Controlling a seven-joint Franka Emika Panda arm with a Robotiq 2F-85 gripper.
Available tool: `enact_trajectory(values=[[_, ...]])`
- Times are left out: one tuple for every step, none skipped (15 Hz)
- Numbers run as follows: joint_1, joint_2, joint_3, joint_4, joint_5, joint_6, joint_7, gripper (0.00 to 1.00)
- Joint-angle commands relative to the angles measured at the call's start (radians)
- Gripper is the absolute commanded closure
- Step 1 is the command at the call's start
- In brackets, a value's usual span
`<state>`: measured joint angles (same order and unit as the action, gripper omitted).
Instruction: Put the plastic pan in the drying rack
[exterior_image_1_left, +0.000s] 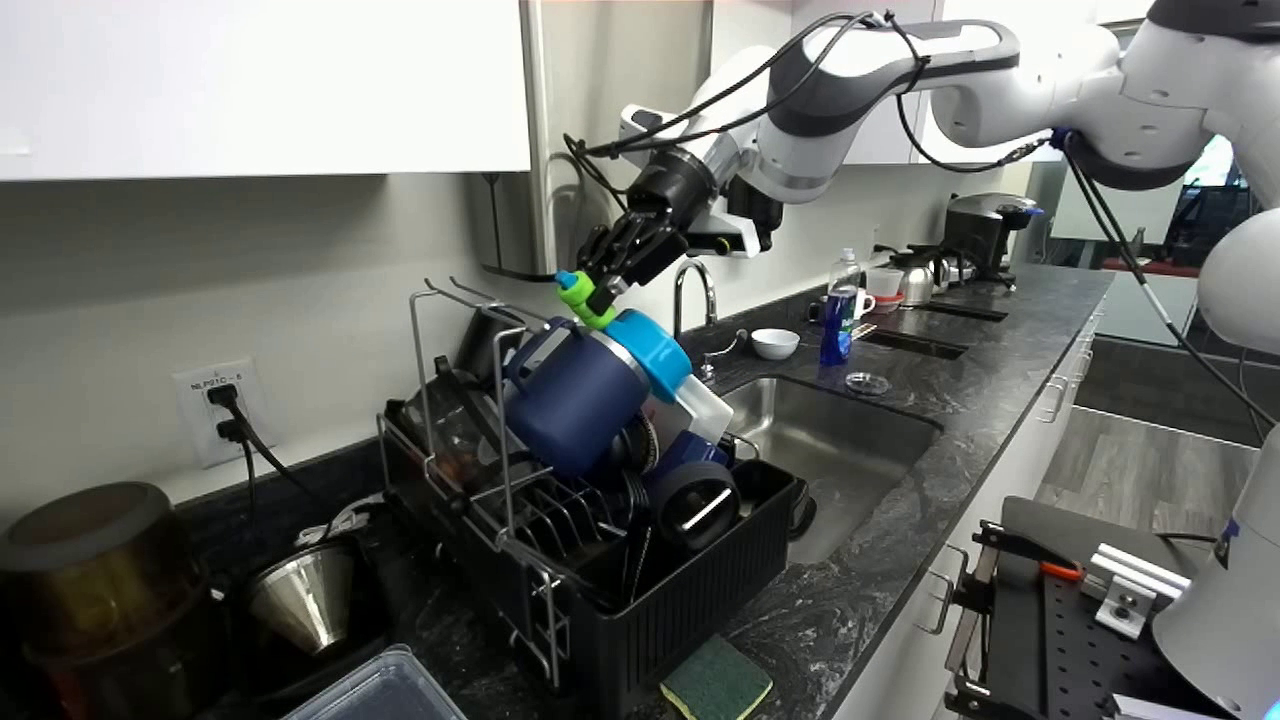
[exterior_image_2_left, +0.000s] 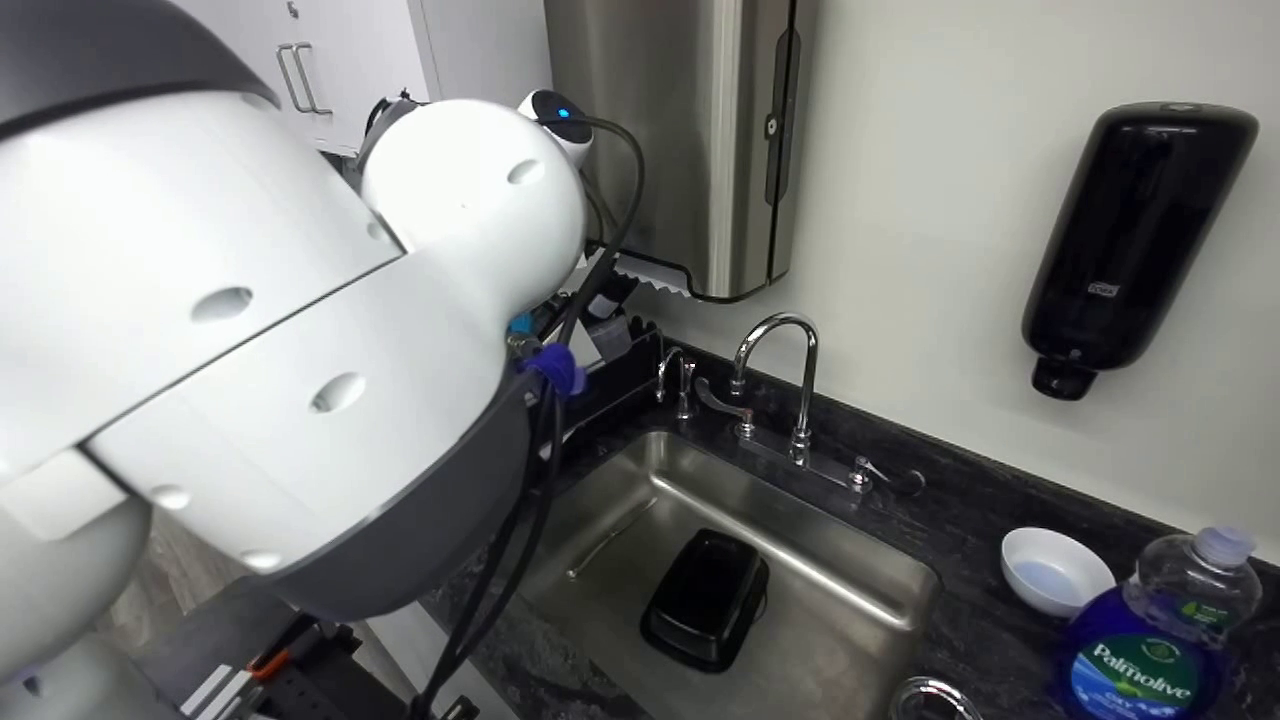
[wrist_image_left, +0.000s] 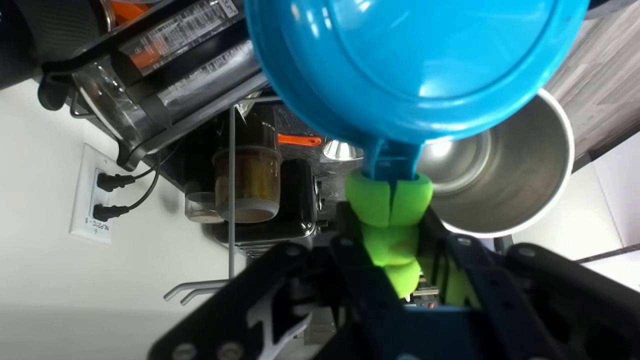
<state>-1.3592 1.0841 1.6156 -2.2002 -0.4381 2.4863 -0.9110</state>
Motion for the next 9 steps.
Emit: enact_trajectory(values=[[-0.006, -0.014, -0.01, -0.01, 0.063, -0.002, -0.064, 0.92], [-0.006, -0.013, -0.013, -0.01, 0.073, -0.003, -0.074, 0.92], [-0.006, -0.012, -0.015, -0.01, 0.082, -0.004, -0.082, 0.92], [-0.008, -0.009, -0.018, -0.01, 0.09, -0.005, -0.092, 0.92], [-0.009, -0.005, -0.021, -0.01, 0.1, -0.006, -0.101, 0.92], [-0.009, -0.001, -0.024, -0.009, 0.11, -0.007, -0.112, 0.92], [-0.009, 0.002, -0.028, -0.007, 0.12, -0.01, -0.124, 0.92], [-0.008, 0.006, -0.031, -0.004, 0.128, -0.013, -0.137, 0.92], [-0.007, 0.008, -0.035, -0.001, 0.138, -0.016, -0.15, 0.92]])
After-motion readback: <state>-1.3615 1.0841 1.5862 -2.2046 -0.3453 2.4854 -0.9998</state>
